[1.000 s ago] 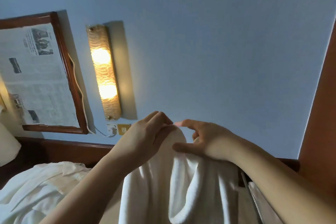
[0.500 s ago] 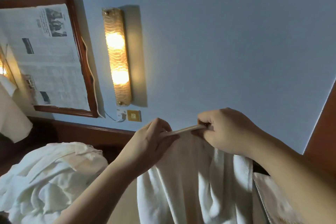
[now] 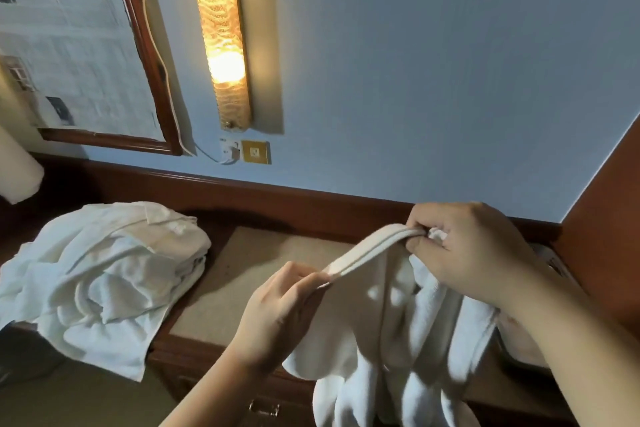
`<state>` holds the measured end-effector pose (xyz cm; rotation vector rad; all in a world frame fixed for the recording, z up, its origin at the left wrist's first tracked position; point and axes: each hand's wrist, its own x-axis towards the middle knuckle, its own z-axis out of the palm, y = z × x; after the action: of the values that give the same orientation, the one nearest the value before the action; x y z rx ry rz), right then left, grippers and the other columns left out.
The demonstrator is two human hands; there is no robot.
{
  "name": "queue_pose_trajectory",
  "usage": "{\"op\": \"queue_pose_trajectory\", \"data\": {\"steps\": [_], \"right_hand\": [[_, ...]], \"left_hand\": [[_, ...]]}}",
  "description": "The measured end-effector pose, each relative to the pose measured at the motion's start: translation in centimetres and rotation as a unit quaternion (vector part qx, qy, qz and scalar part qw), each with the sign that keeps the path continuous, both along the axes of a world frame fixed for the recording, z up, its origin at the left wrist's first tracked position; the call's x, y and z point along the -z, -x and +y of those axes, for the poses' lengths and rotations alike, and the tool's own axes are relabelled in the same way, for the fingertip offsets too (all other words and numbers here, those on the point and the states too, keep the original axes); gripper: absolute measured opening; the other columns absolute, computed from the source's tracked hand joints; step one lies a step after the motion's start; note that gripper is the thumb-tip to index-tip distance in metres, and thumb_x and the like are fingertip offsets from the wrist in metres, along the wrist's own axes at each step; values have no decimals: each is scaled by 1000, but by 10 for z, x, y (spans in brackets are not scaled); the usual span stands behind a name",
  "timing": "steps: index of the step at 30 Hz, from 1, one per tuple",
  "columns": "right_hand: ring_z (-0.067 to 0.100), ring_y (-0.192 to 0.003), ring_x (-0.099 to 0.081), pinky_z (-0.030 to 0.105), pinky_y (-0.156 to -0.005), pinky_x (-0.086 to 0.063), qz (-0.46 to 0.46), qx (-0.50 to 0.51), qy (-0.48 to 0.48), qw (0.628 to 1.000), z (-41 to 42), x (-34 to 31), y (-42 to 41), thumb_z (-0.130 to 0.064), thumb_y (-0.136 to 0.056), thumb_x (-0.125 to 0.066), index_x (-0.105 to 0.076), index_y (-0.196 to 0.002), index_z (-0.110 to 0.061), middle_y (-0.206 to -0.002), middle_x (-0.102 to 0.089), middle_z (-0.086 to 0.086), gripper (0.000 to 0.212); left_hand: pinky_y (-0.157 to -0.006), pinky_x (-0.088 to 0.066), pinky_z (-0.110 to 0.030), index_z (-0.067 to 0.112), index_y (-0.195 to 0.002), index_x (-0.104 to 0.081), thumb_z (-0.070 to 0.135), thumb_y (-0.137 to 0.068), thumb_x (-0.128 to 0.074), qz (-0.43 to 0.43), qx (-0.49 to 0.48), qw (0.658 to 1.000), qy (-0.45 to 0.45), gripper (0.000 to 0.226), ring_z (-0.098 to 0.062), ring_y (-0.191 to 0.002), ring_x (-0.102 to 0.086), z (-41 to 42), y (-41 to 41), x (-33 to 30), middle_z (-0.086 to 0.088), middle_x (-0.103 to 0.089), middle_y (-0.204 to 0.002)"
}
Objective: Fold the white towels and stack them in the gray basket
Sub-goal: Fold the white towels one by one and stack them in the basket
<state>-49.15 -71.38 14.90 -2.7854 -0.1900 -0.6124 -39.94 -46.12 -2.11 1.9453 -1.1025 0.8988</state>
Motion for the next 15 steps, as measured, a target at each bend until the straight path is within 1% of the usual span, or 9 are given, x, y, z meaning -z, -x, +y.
{"op": "queue_pose_trajectory", "data": {"steps": [2,4,5,7,9,11,12,13,15], "right_hand": [[17,-72,-54,23,-51,-38,5,5,-4,1000,9,10,8,-32,-84,-68,-61,-77,-28,-67,-60,-7,11],[19,-68,-54,26,-50,-37,20,7,-18,1000,17,22,16,-31,-85,-69,-62,-76,-27,-66,-59,-6,12],[19,-67,-54,29,-49,-37,30,8,-26,999,22,28,20,-30,-85,-69,-62,-76,-28,-66,-59,-5,12],[18,-66,-54,31,-49,-38,48,9,-36,998,32,41,27,-29,-83,-70,-62,-75,-29,-66,-59,-6,11],[19,-65,-53,31,-49,-37,67,8,-49,997,42,53,31,-30,-83,-69,-63,-76,-30,-65,-60,-6,9],[20,-62,-52,31,-49,-36,72,1,-75,995,49,62,34,-30,-84,-68,-62,-74,-30,-64,-60,-5,11],[20,-61,-52,32,-49,-38,73,1,-90,993,52,66,34,-33,-84,-66,-62,-74,-30,-65,-61,-5,11],[19,-61,-53,34,-50,-41,76,3,-105,992,56,70,34,-37,-84,-64,-63,-76,-30,-66,-62,-5,11],[17,-64,-57,40,-56,-48,100,6,-136,986,63,79,32,-41,-86,-62,-66,-79,-29,-69,-64,-5,14]], "left_hand": [[-53,-53,-32,32,-130,-54,18,-95,-78,-21,-24,999,4,45,-19,-72,-67,9,6,15,-2,-68,-100],[-46,-51,-33,34,-128,-56,22,-95,-77,-31,-39,999,-3,41,-18,-65,-66,23,13,32,-1,-68,-95],[-43,-50,-33,35,-131,-53,23,-95,-77,-35,-41,998,-11,44,-19,-61,-65,31,15,40,-1,-68,-92],[-42,-47,-32,35,-135,-45,23,-94,-76,-37,-35,998,-29,52,-21,-56,-62,47,20,55,-1,-67,-85],[-43,-46,-29,29,-130,-45,24,-95,-71,-25,-28,998,-41,45,-22,-56,-62,65,24,69,-2,-69,-83],[-44,-47,-30,22,-121,-49,29,-99,-64,18,-39,998,-44,28,-23,-58,-65,83,26,84,-2,-71,-83],[-45,-47,-31,19,-118,-49,34,-101,-60,54,-56,996,-44,25,-24,-59,-66,91,27,90,-3,-72,-81],[-45,-45,-32,18,-117,-48,37,-100,-56,94,-73,992,-45,27,-26,-60,-66,98,30,93,-3,-72,-78],[-43,-42,-31,16,-124,-43,35,-96,-50,174,-96,978,-56,34,-31,-56,-67,103,34,94,-3,-72,-73]]}}
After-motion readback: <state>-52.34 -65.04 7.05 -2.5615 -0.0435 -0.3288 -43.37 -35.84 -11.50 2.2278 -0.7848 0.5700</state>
